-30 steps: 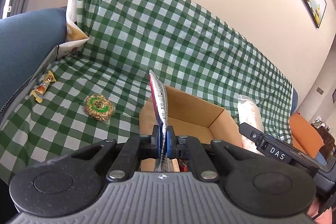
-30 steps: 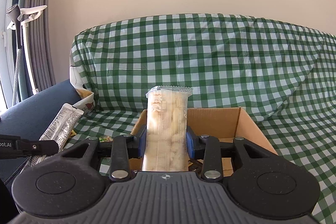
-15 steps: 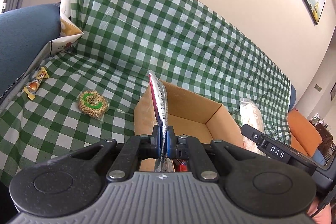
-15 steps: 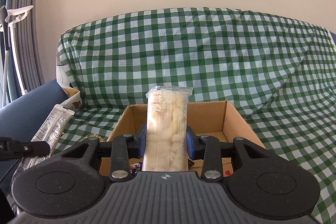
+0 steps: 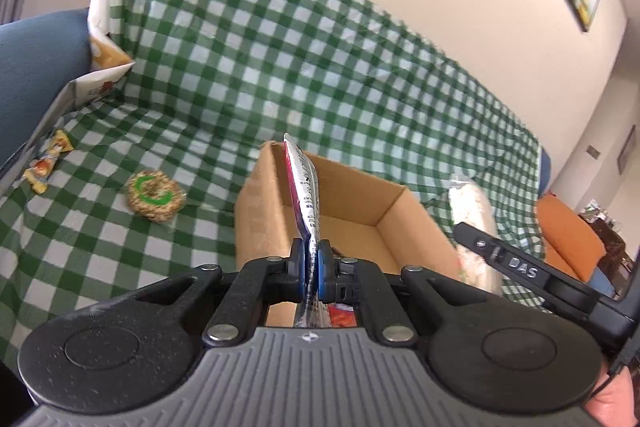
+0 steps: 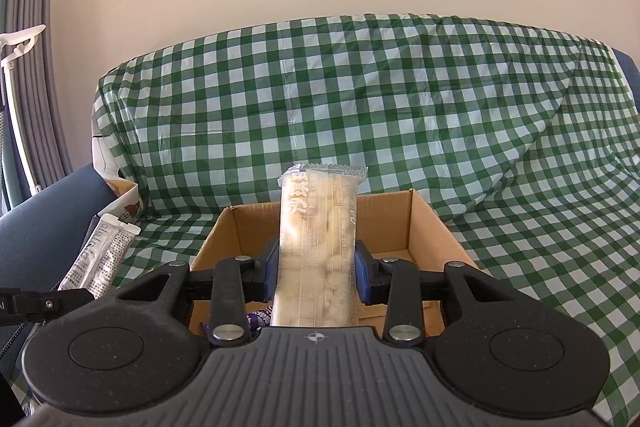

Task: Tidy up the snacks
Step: 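Carry the silver bar and rice cake pack over the cardboard box, then open both grippers to drop the silver bar and rice cake pack into the box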

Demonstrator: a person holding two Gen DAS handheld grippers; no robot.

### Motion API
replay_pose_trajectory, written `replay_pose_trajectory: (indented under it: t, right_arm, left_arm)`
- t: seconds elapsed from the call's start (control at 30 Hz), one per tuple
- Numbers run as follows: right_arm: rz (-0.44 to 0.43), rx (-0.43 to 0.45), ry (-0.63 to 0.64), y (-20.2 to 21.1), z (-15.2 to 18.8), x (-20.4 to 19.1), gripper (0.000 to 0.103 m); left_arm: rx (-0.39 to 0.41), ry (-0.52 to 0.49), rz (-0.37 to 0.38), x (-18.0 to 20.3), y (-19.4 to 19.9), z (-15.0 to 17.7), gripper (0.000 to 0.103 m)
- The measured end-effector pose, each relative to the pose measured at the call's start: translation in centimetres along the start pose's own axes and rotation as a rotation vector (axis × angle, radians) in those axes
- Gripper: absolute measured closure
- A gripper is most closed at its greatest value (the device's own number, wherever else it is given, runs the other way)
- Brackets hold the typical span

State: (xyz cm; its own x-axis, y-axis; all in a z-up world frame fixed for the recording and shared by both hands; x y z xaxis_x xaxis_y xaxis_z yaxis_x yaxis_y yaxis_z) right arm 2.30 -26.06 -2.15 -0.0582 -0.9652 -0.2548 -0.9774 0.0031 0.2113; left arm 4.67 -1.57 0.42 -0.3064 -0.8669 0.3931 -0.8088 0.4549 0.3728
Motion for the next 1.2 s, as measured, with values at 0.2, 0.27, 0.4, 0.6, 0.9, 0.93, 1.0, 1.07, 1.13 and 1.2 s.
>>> replay_pose_trajectory:
  t: [0.2, 0.27, 0.4, 0.6, 0.9, 0.93, 1.0, 1.07, 1.13, 1.2]
  right_arm:
    - [0.007, 0.005, -0.008, 0.0, 0.0, 0.4, 0.065]
    - [0.012, 0.008, -0.010, 0.0, 0.0, 0.6, 0.065]
    - [0.033, 0.012, -0.026, 0.0, -0.2, 0.9, 0.064]
    - [0.086, 0.028, -0.043, 0.3, -0.6, 0.9, 0.040]
    - [0.070, 0.014, -0.024, 0.3, -0.7, -1.4, 0.033]
    - [0.066, 0.011, -0.017, 0.2, -0.7, -1.9, 0.033]
    - [0.056, 0.005, -0.003, 0.1, -0.7, -2.7, 0.033]
    - [0.044, 0.001, 0.014, 0.0, -0.6, -3.7, 0.032]
    - [0.034, -0.004, 0.032, -0.1, -0.5, -4.6, 0.032]
    - [0.027, -0.012, 0.052, -0.3, -0.4, -5.5, 0.032]
  left_arm:
    - [0.008, -0.074, 0.094, 2.5, -0.8, 0.2, 0.098]
    - [0.006, -0.100, 0.107, 3.4, -1.4, 0.2, 0.098]
    - [-0.006, -0.121, 0.148, 5.0, -3.2, -0.5, 0.097]
    - [-0.039, -0.128, 0.177, 5.5, -4.8, -1.6, 0.082]
    - [-0.001, -0.185, 0.116, 1.4, -3.7, -6.3, 0.082]
    - [0.008, -0.203, 0.103, 0.6, -3.6, -6.9, 0.082]
    - [0.022, -0.245, 0.068, -1.3, -3.5, -8.1, 0.079]
    - [0.039, -0.288, 0.015, -3.6, -3.6, -8.5, 0.079]
    - [0.045, -0.328, -0.066, -6.4, -3.8, -7.7, 0.079]
    - [0.026, -0.310, -0.147, -9.8, -4.2, -6.2, 0.079]
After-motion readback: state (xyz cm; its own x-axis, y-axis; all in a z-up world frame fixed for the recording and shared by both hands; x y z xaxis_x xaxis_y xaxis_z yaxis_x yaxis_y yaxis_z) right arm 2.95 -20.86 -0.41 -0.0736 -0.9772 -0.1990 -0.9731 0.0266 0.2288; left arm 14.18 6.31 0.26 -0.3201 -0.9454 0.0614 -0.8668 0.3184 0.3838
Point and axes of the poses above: each gripper's, at about its wrist camera, not at the fingertips, and y roughly against the way its jaws point, x to its right, z to its underside, the point moved 3 cm from there along -y, roughly the way its jaws point, and after that the axes turned 6 degrees about z, right-handed, at the moved point
